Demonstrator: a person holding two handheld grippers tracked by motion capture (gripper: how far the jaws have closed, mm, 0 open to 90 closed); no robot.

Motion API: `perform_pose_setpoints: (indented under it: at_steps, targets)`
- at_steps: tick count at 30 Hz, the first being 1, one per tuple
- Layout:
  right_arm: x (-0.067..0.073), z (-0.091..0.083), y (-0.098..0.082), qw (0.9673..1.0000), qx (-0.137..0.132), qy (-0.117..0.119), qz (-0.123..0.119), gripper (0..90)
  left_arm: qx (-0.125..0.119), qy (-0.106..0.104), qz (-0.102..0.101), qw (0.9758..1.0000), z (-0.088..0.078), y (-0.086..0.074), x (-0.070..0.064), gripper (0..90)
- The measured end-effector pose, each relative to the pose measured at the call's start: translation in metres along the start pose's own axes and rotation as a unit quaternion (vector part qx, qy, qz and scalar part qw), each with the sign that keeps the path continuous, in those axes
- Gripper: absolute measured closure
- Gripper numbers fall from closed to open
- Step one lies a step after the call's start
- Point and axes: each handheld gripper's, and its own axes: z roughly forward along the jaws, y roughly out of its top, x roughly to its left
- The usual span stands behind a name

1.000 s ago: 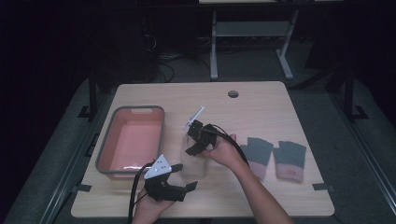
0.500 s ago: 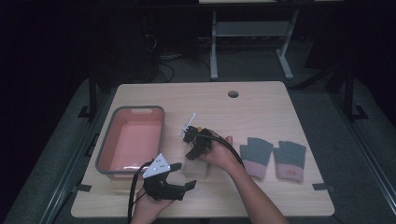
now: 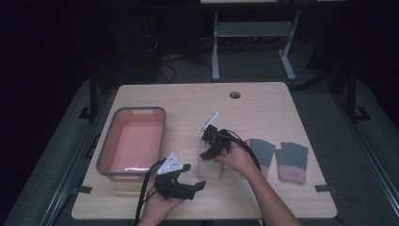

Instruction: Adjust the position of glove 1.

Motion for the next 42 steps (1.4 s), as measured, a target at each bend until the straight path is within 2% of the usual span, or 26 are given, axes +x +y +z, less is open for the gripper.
perform_pose_setpoints:
  at_steps: [1,3,4,5,6,8,9,11,14,15,16,19,20,21,22,26,27,28,32,33,34,35,36,39,41,42]
  targets:
    - [-0.004,-0.011,-0.004,0.9997,-0.017,0.0,0.02,32.7,0.001,-0.003,-0.019,0.9998,0.003,0.003,0.002,17.6]
    - [-0.007,-0.018,-0.008,0.9989,-0.027,0.008,0.036,32.5,0.004,-0.013,-0.042,0.999,0.007,0.007,0.006,17.6]
    - [-0.007,-0.018,-0.008,0.9989,-0.027,0.008,0.036,32.5,0.004,-0.013,-0.042,0.999,0.007,0.007,0.006,17.7]
    - [-0.008,-0.022,-0.01,0.9986,-0.029,0.01,0.042,32.1,0.01,-0.019,-0.056,0.9982,0.011,0.01,0.008,17.7]
    - [-0.012,-0.028,-0.016,0.9975,-0.032,0.013,0.061,31.9,0.02,-0.014,-0.065,0.9976,0.016,0.014,0.01,17.7]
    - [-0.013,-0.03,-0.019,0.9971,-0.036,0.014,0.066,31.7,0.025,-0.007,-0.067,0.9975,0.019,0.016,0.012,17.7]
    - [-0.017,-0.034,-0.027,0.9949,-0.052,0.016,0.085,31.7,0.029,-0.002,-0.077,0.9966,0.022,0.018,0.013,17.7]
    - [-0.019,-0.036,-0.031,0.9934,-0.059,0.021,0.096,31.7,0.034,0.002,-0.077,0.9965,0.024,0.02,0.015,17.8]
    - [-0.023,-0.038,-0.049,0.988,-0.073,0.03,0.132,31.3,0.044,0.005,-0.101,0.9939,0.032,0.021,0.019,21.2]
    - [-0.023,-0.038,-0.049,0.988,-0.073,0.03,0.132,31.3,0.047,0.008,-0.103,0.9935,0.033,0.021,0.02,21.2]
    - [-0.025,-0.039,-0.058,0.9841,-0.083,0.037,0.153,30.2,0.054,0.013,-0.114,0.9919,0.036,0.021,0.021,23.9]
    - [-0.024,-0.039,-0.065,0.9814,-0.088,0.04,0.166,30.5,0.06,0.023,-0.115,0.9913,0.039,0.021,0.021,25.2]
    - [-0.022,-0.038,-0.071,0.9772,-0.089,0.047,0.187,31.0,0.06,0.024,-0.122,0.9903,0.041,0.02,0.022,25.3]
    - [-0.022,-0.037,-0.073,0.9762,-0.094,0.047,0.19,31.3,0.062,0.033,-0.131,0.989,0.043,0.021,0.024,25.8]
    - [-0.02,-0.036,-0.076,0.9734,-0.097,0.051,0.201,31.3,0.062,0.033,-0.131,0.989,0.043,0.021,0.024,26.2]
    - [-0.018,-0.032,-0.08,0.9683,-0.101,0.056,0.221,31.7,0.072,0.037,-0.152,0.9851,0.048,0.018,0.03,30.0]
    - [-0.019,-0.031,-0.083,0.9659,-0.111,0.057,0.227,33.2,0.079,0.038,-0.158,0.9835,0.05,0.017,0.032,30.0]
    - [-0.021,-0.026,-0.089,0.9559,-0.112,0.07,0.262,34.0,0.088,0.039,-0.166,0.9814,0.052,0.014,0.033,31.5]
    - [-0.021,-0.018,-0.095,0.9434,-0.114,0.096,0.297,35.9,0.1,0.038,-0.177,0.9785,0.059,0.01,0.034,32.8]
    - [-0.021,-0.018,-0.095,0.9434,-0.114,0.096,0.297,35.9,0.1,0.038,-0.177,0.9785,0.059,0.01,0.034,32.7]
    - [-0.02,-0.012,-0.096,0.9415,-0.112,0.104,0.3,36.8,0.102,0.031,-0.187,0.9766,0.061,0.008,0.036,32.3]
    - [-0.019,-0.009,-0.096,0.9425,-0.109,0.103,0.299,37.2,0.102,0.03,-0.19,0.976,0.062,0.008,0.036,32.5]
    - [-0.018,-0.007,-0.096,0.9434,-0.105,0.099,0.299,37.8,0.103,0.029,-0.188,0.9764,0.062,0.007,0.037,33.6]
    - [-0.017,-0.004,-0.095,0.9398,-0.11,0.1,0.308,40.0,0.103,0.027,-0.192,0.9757,0.062,0.007,0.037,38.1]
    - [-0.016,-0.001,-0.094,0.9401,-0.114,0.097,0.306,41.6,0.105,0.027,-0.187,0.9765,0.063,0.007,0.036,43.9]
    - [-0.014,0.002,-0.093,0.9387,-0.115,0.093,0.311,43.1,0.109,0.024,-0.18,0.9773,0.064,0.007,0.036,46.2]
